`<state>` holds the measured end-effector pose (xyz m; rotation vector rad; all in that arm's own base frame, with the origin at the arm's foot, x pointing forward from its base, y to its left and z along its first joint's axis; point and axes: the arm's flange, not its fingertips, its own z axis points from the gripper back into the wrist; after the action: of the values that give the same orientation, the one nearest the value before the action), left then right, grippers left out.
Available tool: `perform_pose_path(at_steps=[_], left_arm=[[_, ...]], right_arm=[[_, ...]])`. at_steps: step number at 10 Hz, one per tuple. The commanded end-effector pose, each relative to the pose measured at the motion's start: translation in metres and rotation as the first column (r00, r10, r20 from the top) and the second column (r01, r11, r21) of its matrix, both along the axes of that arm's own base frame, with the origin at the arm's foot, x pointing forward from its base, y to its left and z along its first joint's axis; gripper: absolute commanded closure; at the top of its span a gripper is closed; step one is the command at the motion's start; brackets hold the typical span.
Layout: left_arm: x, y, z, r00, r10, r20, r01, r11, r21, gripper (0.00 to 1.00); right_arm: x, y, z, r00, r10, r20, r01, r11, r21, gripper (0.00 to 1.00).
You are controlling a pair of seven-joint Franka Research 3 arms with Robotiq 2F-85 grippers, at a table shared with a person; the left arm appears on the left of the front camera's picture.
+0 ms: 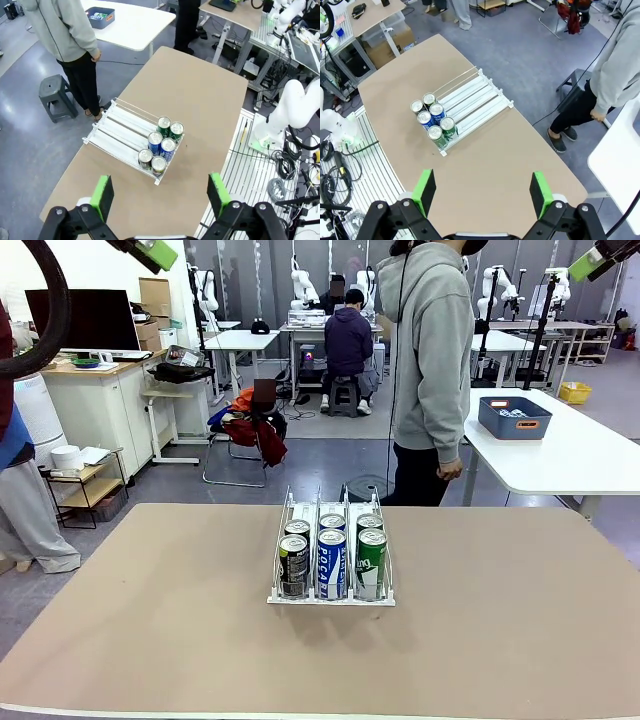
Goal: Fill the beverage cans into the dispenser.
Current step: Pick up the Pepsi coke handed by the human.
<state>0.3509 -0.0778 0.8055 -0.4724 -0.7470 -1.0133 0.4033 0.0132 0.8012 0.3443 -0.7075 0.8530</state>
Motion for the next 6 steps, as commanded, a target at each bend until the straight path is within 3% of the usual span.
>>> perform_pose_path(at_steps=[1,6], left_arm=[[0.0011,0.0043,0.0015,1.000,-0.020,0.002,0.020,0.999,0.045,0.00],[-0.0015,-0.0003,0.0003,1.000,-0.013,-0.001,0.013,1.000,0.008,0.00]], right_arm=[[0.0009,-0.0038,-0.0062,1.000,0.015,0.014,-0.015,1.000,-0.021,0.00],[0.0002,-0.0002,-0.0003,1.000,0.005,0.003,-0.005,1.000,-0.003,0.00]])
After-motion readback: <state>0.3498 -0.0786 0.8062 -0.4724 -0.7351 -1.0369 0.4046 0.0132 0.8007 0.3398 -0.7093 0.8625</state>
